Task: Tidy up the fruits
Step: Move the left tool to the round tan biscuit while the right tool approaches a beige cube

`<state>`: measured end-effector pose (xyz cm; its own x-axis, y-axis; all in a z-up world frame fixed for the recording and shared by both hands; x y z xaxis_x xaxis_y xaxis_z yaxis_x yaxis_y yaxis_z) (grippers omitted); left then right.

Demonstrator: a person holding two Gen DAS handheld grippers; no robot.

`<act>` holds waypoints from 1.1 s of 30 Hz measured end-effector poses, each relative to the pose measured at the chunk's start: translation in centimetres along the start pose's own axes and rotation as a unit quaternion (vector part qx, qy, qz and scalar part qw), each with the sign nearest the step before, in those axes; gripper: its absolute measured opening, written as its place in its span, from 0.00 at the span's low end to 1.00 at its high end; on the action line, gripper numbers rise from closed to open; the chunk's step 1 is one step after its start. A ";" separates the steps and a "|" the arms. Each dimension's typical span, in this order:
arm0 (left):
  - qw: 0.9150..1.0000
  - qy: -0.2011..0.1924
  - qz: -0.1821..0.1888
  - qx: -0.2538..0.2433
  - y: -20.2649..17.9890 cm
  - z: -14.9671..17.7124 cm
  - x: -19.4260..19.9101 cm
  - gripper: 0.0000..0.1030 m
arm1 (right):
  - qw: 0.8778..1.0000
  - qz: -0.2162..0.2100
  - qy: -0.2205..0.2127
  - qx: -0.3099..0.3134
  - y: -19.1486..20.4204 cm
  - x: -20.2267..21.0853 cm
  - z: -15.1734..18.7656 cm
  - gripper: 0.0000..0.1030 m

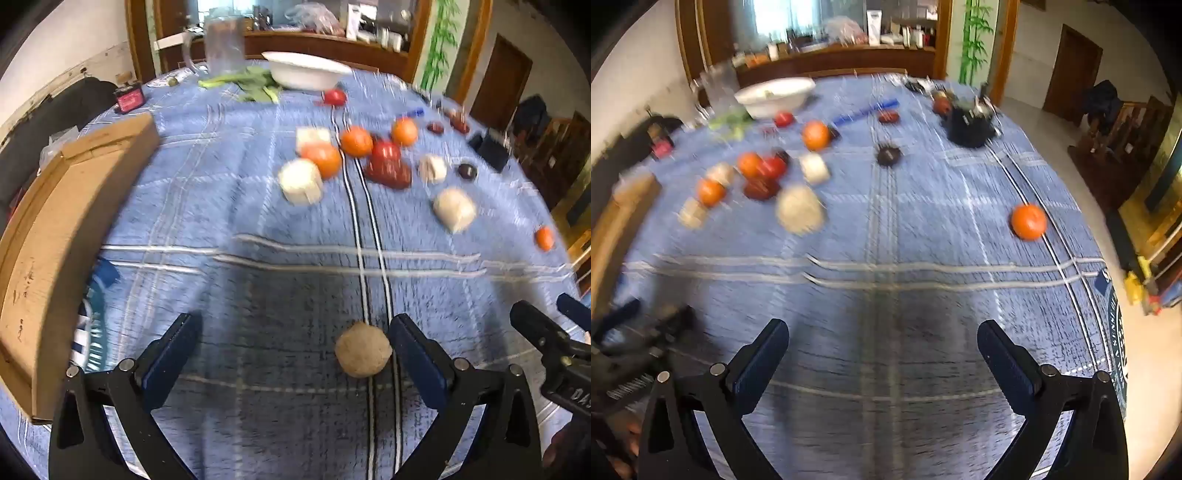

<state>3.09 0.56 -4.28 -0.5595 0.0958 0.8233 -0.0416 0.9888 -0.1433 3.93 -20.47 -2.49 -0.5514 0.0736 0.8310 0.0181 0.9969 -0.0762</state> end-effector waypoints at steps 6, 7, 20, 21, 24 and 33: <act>0.999 -0.015 -0.047 0.003 3.2 -1.6 3.8 1.00 | 1.000 -0.006 -0.009 0.021 2.9 4.3 -1.9 1.00; 0.999 -0.011 -0.046 0.010 3.7 -1.8 4.4 1.00 | 1.000 -0.009 -0.013 0.020 3.4 5.0 -2.0 1.00; 0.997 -0.074 -0.029 0.011 4.9 0.0 10.2 1.00 | 0.996 -0.011 -0.079 0.032 5.9 10.6 -0.1 1.00; 0.997 -0.072 -0.029 0.009 4.8 -0.1 10.2 1.00 | 0.996 -0.007 -0.082 0.035 6.0 10.9 0.0 1.00; 0.997 -0.074 -0.027 0.005 4.4 0.1 10.3 1.00 | 0.995 0.001 -0.090 0.044 6.1 11.4 0.3 1.00; 0.995 -0.097 -0.022 0.000 3.9 0.4 11.0 1.00 | 0.995 0.014 -0.092 0.026 4.5 12.1 0.5 1.00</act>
<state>-3.52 5.42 4.01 -0.7066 0.0279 0.7071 -0.0700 0.9916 -0.1090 -3.08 -15.15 6.89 -0.6955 0.0895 0.7130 -0.0052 0.9916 -0.1296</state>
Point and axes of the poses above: each gripper's, at about its wrist camera, not at the fingertips, and x roughly against the way its jaws point, y to its left, z to its underside, the point moved 6 cm from there along -x, roughly the way its jaws point, and after that the axes turned 6 degrees about z, right-handed, at the moved point
